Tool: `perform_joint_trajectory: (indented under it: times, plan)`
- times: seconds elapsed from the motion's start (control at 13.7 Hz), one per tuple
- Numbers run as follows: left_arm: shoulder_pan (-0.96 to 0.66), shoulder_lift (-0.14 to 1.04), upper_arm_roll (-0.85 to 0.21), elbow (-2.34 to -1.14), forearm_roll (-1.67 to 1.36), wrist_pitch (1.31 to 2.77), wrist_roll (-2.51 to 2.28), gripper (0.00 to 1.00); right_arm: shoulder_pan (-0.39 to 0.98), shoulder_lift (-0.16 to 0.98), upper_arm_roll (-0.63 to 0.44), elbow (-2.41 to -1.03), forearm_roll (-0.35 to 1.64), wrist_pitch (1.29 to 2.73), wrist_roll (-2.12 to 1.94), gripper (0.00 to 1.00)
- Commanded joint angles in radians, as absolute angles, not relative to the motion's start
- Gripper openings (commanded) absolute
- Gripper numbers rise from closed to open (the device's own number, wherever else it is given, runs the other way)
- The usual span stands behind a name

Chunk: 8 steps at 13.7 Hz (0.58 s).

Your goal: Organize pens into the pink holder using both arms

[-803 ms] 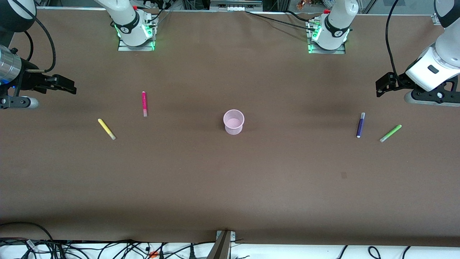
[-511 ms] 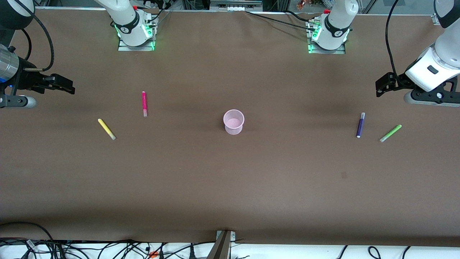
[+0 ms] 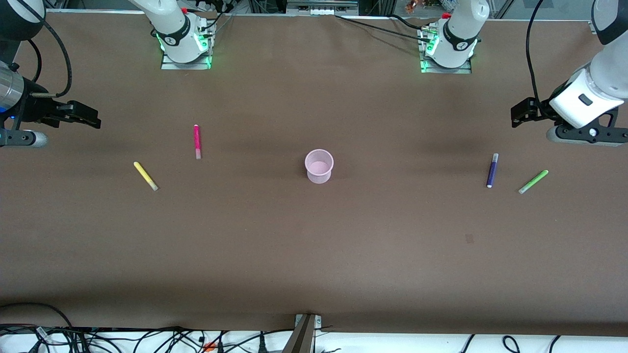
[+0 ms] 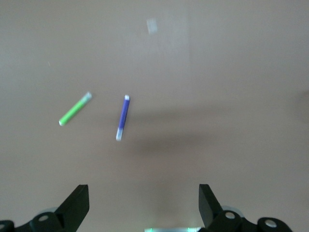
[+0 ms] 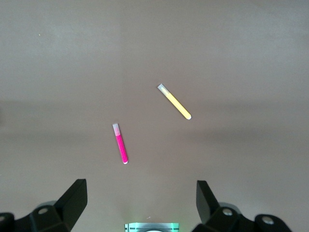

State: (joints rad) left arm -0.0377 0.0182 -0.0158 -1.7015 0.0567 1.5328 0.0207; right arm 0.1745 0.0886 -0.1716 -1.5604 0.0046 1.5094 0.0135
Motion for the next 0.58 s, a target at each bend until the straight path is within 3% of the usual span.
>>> perform_joint_trajectory:
  times: [0.0, 0.22, 0.51]
  plan:
    - [-0.011, 0.115, -0.006, -1.67, 0.055, 1.435, 0.031, 1.0, 0.175, 0.1, -0.172, -1.54, -0.011, 1.497, 0.009, 1.0]
    - [0.038, 0.259, -0.006, -1.671, 0.104, 1.446, 0.096, 1.0, 0.173, 0.1, -0.172, -1.54, -0.011, 1.497, 0.008, 1.0]
    - [0.061, 0.365, -0.008, -1.704, 0.114, 1.636, 0.153, 1.0, 0.172, 0.123, -0.172, -1.536, -0.003, 1.496, -0.005, 1.0]
